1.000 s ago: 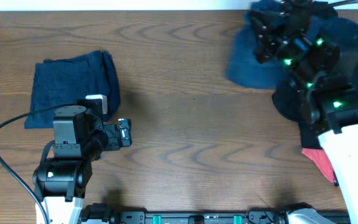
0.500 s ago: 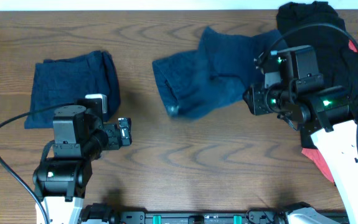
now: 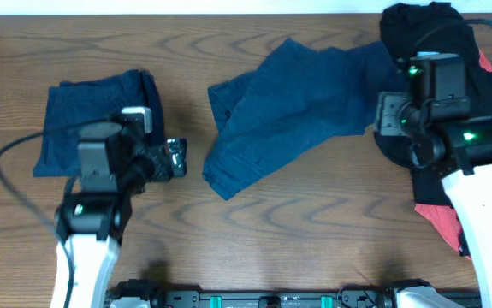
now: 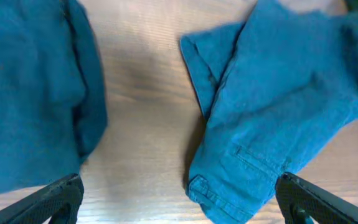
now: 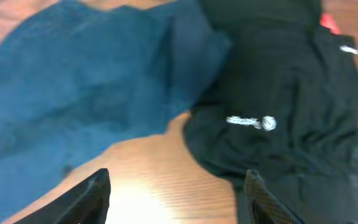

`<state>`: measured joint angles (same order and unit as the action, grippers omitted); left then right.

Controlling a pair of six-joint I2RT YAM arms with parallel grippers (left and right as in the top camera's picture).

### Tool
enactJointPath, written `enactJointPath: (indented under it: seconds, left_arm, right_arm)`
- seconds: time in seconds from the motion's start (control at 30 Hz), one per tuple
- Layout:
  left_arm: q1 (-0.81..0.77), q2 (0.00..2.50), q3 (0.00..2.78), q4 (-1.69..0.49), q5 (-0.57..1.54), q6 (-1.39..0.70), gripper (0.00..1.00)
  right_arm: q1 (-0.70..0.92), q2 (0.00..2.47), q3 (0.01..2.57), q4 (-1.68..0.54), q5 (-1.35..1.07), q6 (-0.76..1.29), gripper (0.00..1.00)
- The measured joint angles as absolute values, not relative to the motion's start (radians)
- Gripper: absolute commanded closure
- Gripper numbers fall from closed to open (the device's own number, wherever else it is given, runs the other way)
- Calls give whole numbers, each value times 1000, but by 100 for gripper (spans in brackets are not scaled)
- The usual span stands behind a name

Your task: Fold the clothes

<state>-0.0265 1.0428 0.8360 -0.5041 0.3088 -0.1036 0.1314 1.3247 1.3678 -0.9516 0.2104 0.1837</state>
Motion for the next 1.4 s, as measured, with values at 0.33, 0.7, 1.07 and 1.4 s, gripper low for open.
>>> enactJointPath:
  seconds: [0.33, 0.7, 1.07, 1.4]
  left_arm:
    - [-27, 1447, 836, -347, 478, -112, 16]
    - [-27, 1719, 836, -306, 752, -113, 94]
    - [-27, 1471, 840, -612, 936, -55, 94]
    - [-38, 1192, 844, -920, 742, -17, 94]
  right_arm:
    - [76, 1325, 1368, -1031, 206, 192, 32]
    - [76, 1325, 1368, -1038, 205, 202, 34]
    - [76, 1333, 1368, -981, 55, 168, 36]
    - [167, 1569, 1408, -863, -265, 125, 32]
